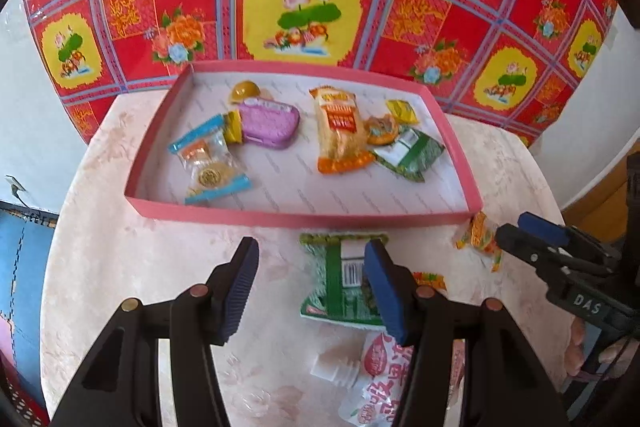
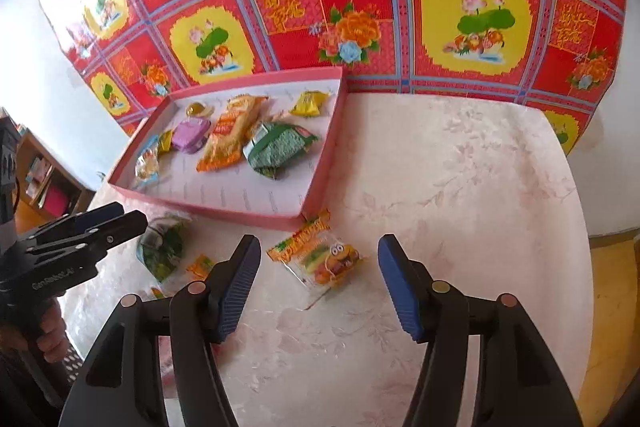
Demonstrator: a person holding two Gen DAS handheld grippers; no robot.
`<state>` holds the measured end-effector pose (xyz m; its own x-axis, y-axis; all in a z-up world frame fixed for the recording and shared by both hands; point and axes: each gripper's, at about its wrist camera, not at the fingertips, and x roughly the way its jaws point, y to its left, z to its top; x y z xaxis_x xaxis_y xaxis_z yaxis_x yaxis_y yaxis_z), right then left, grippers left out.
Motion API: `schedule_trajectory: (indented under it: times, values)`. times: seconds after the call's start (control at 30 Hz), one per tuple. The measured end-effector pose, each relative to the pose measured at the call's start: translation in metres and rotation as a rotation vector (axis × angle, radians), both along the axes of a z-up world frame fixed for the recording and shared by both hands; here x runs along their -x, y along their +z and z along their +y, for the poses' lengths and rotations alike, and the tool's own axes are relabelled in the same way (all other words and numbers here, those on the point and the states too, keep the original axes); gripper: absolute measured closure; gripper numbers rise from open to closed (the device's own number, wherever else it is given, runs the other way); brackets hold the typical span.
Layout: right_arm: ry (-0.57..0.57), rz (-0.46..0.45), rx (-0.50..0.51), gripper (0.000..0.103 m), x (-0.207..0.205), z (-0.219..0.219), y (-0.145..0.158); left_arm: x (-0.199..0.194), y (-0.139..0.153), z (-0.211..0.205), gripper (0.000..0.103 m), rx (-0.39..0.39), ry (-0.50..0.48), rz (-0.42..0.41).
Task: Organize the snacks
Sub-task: 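Withdraw both tools back toward the remaining snacks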
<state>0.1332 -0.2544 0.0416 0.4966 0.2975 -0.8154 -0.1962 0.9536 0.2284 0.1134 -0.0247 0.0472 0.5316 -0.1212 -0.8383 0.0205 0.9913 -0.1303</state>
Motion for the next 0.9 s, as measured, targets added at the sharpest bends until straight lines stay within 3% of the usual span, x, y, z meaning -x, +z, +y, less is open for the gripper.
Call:
schedule_trajectory:
  times: [0.47, 0.9]
  values:
    - [-0.03, 0.039, -0.047, 0.04, -0.002, -0.005, -0.026, -0.003, -0.02, -0.018, 0.045, -0.017, -0.012, 0.056]
    - [-0.022, -0.012, -0.061, 0.039, 0.004, -0.006, -0.028, -0.005, -0.033, -0.03, 0.045, -0.083, -0.041, 0.072]
